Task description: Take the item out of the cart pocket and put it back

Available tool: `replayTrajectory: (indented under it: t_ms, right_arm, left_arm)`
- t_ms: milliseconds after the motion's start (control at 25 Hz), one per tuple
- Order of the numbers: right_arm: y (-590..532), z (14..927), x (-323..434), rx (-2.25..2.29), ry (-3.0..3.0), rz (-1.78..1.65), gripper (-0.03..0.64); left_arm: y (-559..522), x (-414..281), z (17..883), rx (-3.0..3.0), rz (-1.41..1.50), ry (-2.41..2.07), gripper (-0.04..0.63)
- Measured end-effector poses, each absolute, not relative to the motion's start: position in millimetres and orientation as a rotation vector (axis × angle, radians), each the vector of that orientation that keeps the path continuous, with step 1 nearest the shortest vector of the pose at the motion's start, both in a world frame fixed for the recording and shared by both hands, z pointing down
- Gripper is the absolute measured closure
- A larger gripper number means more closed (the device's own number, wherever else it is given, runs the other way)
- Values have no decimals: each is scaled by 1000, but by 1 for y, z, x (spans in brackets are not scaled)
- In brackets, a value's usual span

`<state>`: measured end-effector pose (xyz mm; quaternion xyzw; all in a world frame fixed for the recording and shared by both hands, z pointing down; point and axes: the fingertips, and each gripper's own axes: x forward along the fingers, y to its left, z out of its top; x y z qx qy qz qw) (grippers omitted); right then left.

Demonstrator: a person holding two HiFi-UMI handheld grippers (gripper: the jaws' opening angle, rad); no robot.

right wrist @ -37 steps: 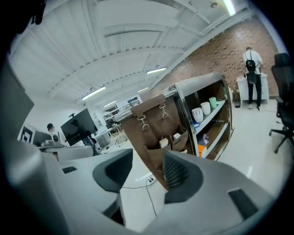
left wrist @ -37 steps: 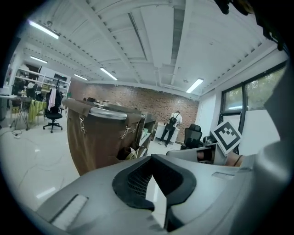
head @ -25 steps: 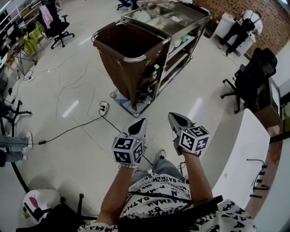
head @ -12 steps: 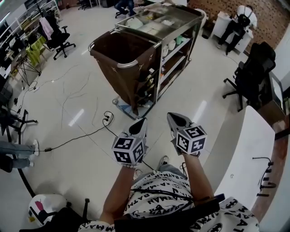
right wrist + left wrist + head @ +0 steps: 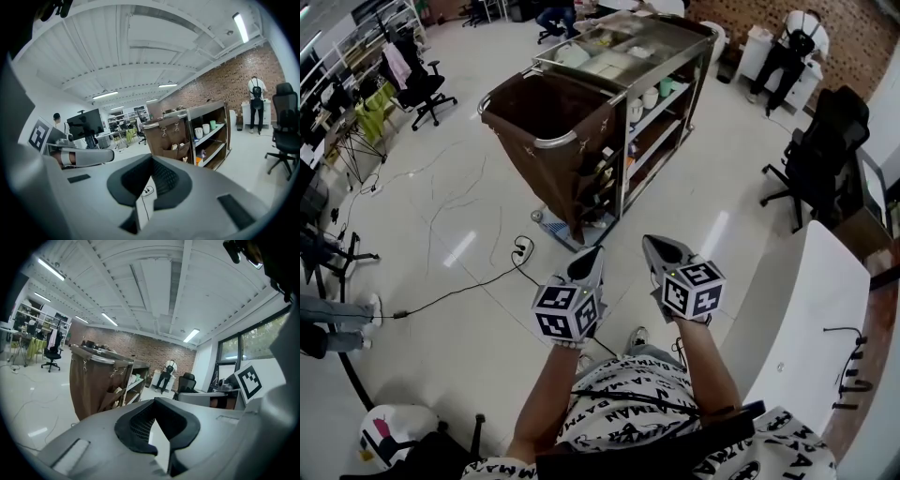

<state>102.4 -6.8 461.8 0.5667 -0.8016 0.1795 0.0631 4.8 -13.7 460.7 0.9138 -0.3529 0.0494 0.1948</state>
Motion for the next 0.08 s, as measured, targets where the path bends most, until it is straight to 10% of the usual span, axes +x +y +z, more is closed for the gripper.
replayTrajectory:
  t_ms: [80]
  right_arm:
    - [-7,462,105,1715,-2421,542,611]
  left_arm:
    - [-14,8,461,2555,134,-986,594]
